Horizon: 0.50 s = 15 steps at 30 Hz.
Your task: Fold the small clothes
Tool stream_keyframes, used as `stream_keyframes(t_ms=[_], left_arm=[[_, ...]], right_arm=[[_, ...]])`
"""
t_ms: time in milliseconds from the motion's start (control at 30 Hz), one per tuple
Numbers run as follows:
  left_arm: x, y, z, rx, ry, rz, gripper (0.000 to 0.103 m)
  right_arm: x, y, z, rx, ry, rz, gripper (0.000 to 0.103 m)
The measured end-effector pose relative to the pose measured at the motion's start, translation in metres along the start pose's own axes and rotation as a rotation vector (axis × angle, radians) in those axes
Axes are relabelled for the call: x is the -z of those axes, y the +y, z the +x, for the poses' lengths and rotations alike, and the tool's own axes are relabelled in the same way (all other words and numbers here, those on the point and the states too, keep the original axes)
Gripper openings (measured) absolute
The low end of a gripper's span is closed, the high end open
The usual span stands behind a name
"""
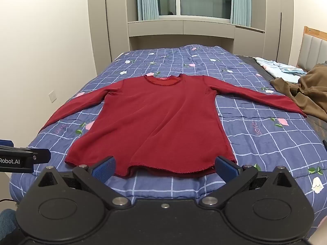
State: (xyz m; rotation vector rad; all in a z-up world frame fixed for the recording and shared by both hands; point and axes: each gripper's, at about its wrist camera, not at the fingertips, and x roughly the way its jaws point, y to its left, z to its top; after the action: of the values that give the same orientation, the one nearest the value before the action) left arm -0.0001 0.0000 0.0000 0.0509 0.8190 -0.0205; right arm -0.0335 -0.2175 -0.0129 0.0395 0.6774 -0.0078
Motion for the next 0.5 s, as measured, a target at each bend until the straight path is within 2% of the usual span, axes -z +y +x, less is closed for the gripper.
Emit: stream_keyframes(t_ms=[500], left_arm=[[0.0, -0.0001, -0.0001, 0.0, 0.003, 0.001, 0.103]], right_arm=[[0.0, 0.0004, -0.0005, 0.004, 0.009, 0.003, 0.103]])
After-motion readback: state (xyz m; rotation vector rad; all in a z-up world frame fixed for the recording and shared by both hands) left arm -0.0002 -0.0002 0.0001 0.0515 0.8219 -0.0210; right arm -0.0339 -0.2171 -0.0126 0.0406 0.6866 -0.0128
